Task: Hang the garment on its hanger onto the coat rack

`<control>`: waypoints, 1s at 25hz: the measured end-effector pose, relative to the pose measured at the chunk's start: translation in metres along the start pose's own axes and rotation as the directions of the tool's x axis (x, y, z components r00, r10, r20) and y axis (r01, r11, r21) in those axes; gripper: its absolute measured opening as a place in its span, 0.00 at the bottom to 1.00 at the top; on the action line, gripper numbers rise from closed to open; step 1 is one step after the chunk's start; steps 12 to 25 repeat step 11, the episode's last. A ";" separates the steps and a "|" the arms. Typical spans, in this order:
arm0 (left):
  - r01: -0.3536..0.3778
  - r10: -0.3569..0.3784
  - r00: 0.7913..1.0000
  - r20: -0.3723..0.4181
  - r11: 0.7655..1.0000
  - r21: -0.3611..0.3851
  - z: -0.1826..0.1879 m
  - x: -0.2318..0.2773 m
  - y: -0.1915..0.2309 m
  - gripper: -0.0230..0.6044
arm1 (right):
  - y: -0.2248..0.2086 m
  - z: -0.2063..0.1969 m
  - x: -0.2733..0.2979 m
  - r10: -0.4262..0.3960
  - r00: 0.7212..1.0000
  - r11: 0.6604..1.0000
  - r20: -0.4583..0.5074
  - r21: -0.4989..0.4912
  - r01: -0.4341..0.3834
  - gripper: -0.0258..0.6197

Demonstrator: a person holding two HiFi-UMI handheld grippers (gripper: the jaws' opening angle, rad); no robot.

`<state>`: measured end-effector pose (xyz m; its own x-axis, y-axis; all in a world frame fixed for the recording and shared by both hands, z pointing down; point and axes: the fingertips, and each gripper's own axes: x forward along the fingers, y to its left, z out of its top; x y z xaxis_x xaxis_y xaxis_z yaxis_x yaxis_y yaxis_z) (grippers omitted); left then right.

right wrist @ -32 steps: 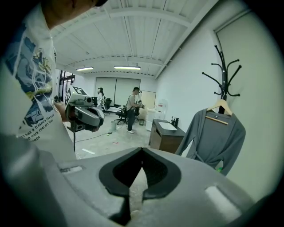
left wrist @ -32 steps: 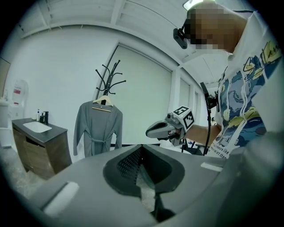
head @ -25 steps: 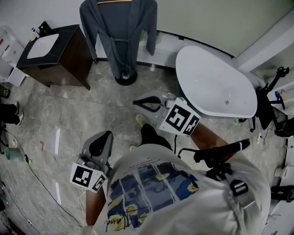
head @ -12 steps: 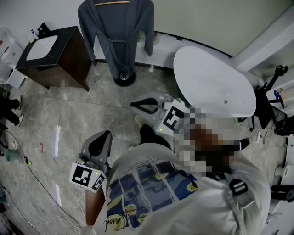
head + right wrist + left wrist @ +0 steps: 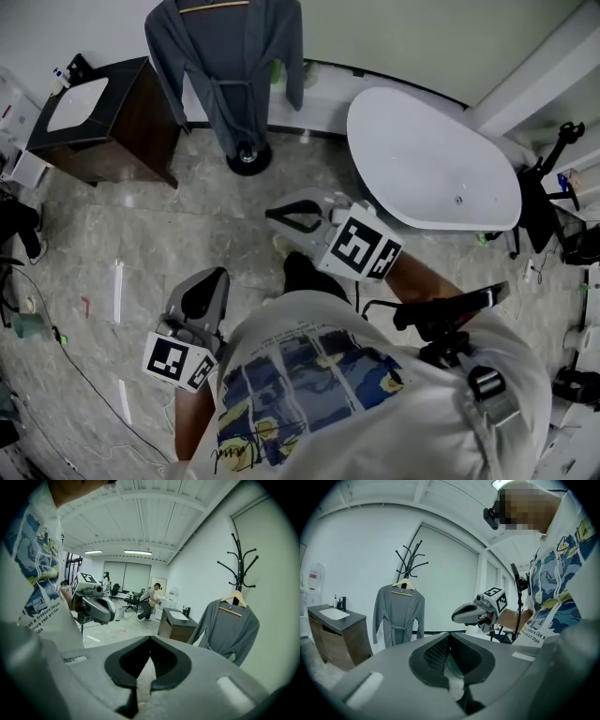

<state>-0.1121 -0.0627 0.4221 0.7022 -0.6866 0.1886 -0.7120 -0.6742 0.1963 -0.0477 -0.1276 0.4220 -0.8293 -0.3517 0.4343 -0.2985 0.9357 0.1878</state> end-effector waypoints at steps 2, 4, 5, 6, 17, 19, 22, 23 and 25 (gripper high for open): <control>0.005 -0.005 1.000 -0.003 1.000 -0.003 -0.002 0.002 -0.001 0.04 | 0.000 -0.003 -0.002 -0.005 1.000 1.000 -0.003 0.003 0.005 0.04; 0.008 -0.008 1.000 -0.004 1.000 -0.007 -0.003 0.006 0.000 0.04 | -0.004 -0.006 -0.004 -0.010 1.000 1.000 -0.005 0.005 0.010 0.04; 0.010 -0.010 1.000 -0.005 1.000 -0.011 -0.003 0.010 0.000 0.04 | -0.008 -0.006 -0.006 -0.014 1.000 1.000 -0.006 0.005 0.014 0.04; 0.015 -0.015 1.000 -0.007 1.000 -0.015 -0.002 0.015 0.000 0.04 | -0.013 -0.008 -0.008 -0.018 1.000 1.000 -0.008 0.006 0.018 0.04; 0.059 -0.060 0.998 -0.031 0.998 -0.037 -0.001 0.040 0.001 0.04 | -0.044 -0.019 -0.019 -0.062 0.998 0.998 -0.028 0.029 0.063 0.04; 0.059 -0.060 0.998 -0.031 0.998 -0.037 -0.001 0.040 0.001 0.04 | -0.044 -0.019 -0.019 -0.062 0.998 0.998 -0.028 0.029 0.063 0.04; 0.059 -0.060 0.998 -0.031 0.998 -0.037 -0.001 0.040 0.001 0.04 | -0.044 -0.019 -0.019 -0.062 0.998 0.998 -0.028 0.029 0.063 0.04; 0.059 -0.060 0.998 -0.031 0.998 -0.037 -0.001 0.040 0.001 0.04 | -0.044 -0.019 -0.019 -0.062 0.998 0.998 -0.028 0.029 0.063 0.04; 0.059 -0.060 0.998 -0.031 0.998 -0.037 -0.001 0.040 0.001 0.04 | -0.044 -0.019 -0.019 -0.062 0.998 0.998 -0.028 0.029 0.063 0.04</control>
